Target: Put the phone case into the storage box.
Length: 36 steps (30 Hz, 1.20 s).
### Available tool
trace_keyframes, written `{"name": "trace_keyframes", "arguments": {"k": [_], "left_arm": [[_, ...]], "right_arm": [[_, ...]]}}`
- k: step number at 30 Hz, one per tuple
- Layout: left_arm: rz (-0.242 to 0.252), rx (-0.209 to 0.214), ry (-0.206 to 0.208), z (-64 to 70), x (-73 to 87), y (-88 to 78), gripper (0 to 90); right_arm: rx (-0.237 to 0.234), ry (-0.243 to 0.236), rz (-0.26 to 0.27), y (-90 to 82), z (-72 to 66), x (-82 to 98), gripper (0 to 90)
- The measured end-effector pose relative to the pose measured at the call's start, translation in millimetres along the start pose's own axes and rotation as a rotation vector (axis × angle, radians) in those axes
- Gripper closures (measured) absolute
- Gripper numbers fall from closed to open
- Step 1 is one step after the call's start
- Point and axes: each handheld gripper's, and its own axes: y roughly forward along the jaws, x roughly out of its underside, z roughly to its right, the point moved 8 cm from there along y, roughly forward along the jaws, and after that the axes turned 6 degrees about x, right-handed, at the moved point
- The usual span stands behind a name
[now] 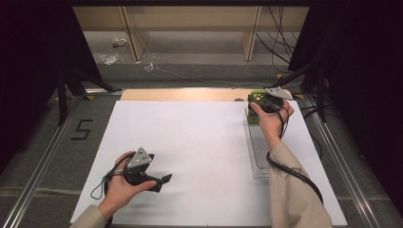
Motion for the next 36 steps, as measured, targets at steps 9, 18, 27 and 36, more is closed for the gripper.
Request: {"name": "trace_keyframes", "arguments": {"k": [9,18,27,36], "left_arm": [[0.001,0.000,0.000,0.0,-0.2,0.0,0.8],[0.001,0.000,0.000,-0.1,-0.4,-0.1,0.8],[0.004,-0.001,-0.001,-0.4,-0.6,-0.2,0.8],[0.005,0.000,-0.001,-0.5,-0.6,-0.3,0.8]], "right_arm": [[0.000,-0.002,0.000,1.0,-1.0,-0.3,16.7],[0.001,0.001,-0.001,1.9,-0.6,-0.3,15.7],[0.002,0.006,-0.022,4.2,-1.2,1.7,8.8],[-0.002,0.009,-0.046,4.6,-1.1,5.6,6.1]]}}
